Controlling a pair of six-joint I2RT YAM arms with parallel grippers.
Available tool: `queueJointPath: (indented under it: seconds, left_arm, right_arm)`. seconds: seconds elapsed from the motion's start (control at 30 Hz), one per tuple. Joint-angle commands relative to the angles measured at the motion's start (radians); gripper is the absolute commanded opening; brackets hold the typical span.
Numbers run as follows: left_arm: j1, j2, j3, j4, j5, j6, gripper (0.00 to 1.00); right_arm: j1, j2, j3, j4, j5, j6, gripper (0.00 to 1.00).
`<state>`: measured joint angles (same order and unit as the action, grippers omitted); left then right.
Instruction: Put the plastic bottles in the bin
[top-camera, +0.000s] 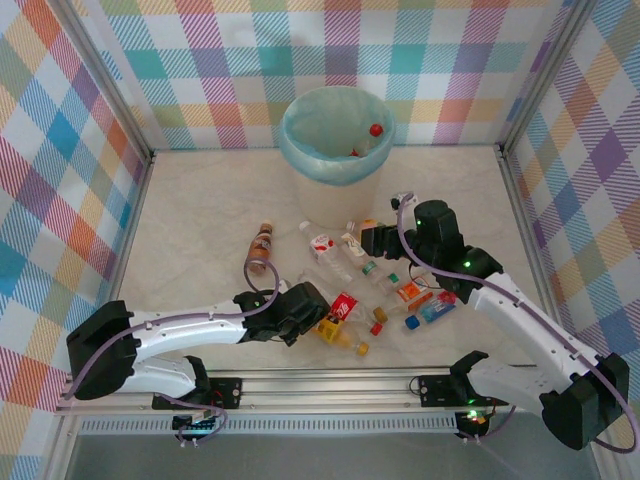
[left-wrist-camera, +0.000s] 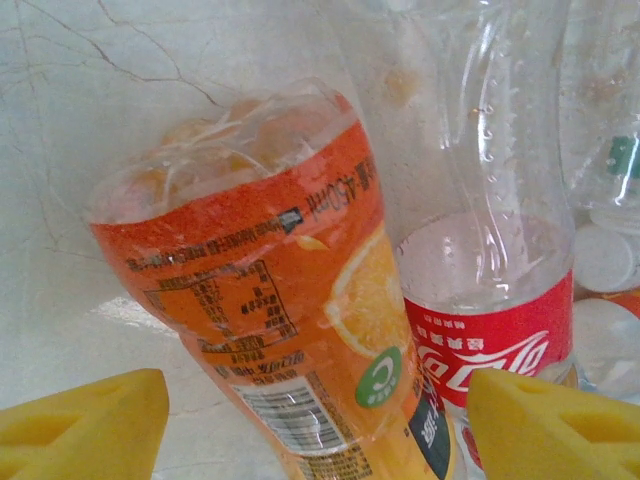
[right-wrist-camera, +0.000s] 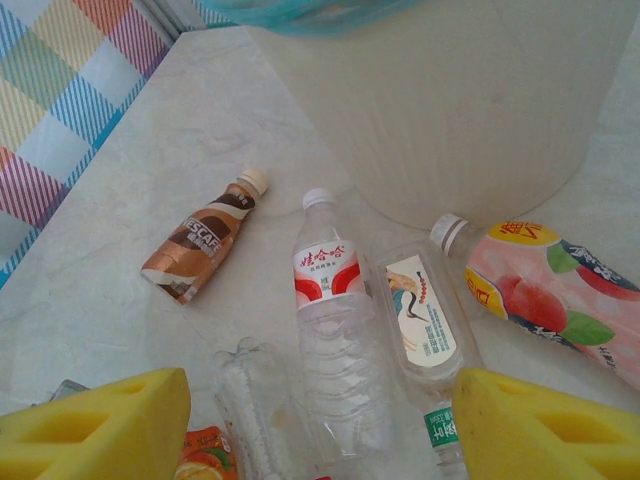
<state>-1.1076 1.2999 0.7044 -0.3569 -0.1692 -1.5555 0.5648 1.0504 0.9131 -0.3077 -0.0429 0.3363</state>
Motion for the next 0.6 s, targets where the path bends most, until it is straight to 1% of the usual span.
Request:
queueJointPath:
  seconds: [0.0,0.1,0.17,0.23,0.37,0.5,0.57]
  left_arm:
    - [-0.008,0.007,-0.022,0.028,-0.033,-0.050,0.78]
    - [-0.008,0.020,-0.045,0.046,-0.040,-0.104,0.75]
    - [-0.008,0.028,-0.080,0.098,-0.041,-0.144,0.74]
    - [-0.008,0.032,-0.096,0.115,-0.045,-0.164,0.73]
    - [-0.008,0.034,-0.095,0.099,-0.063,-0.151,0.70]
    - [-0.006,0.048,-0.095,0.105,-0.064,-0.144,0.62]
    - [-0.008,0.056,-0.092,0.100,-0.060,-0.134,0.61]
  right_arm:
    - [0.006,-0.004,-0.002,0.025,-0.007,0.000,0.70]
    - [0.006,-0.002,-0.007,0.032,-0.007,0.001,0.71]
    - [0.006,-0.001,-0.017,0.036,-0.008,0.010,0.71]
    - [0.006,-0.001,-0.021,0.041,-0.014,0.016,0.71]
    - [0.006,0.002,-0.025,0.041,-0.013,0.017,0.71]
    - [0.005,0.013,-0.020,0.038,-0.007,0.018,0.72]
    - [0.006,0.017,-0.016,0.038,-0.009,0.022,0.71]
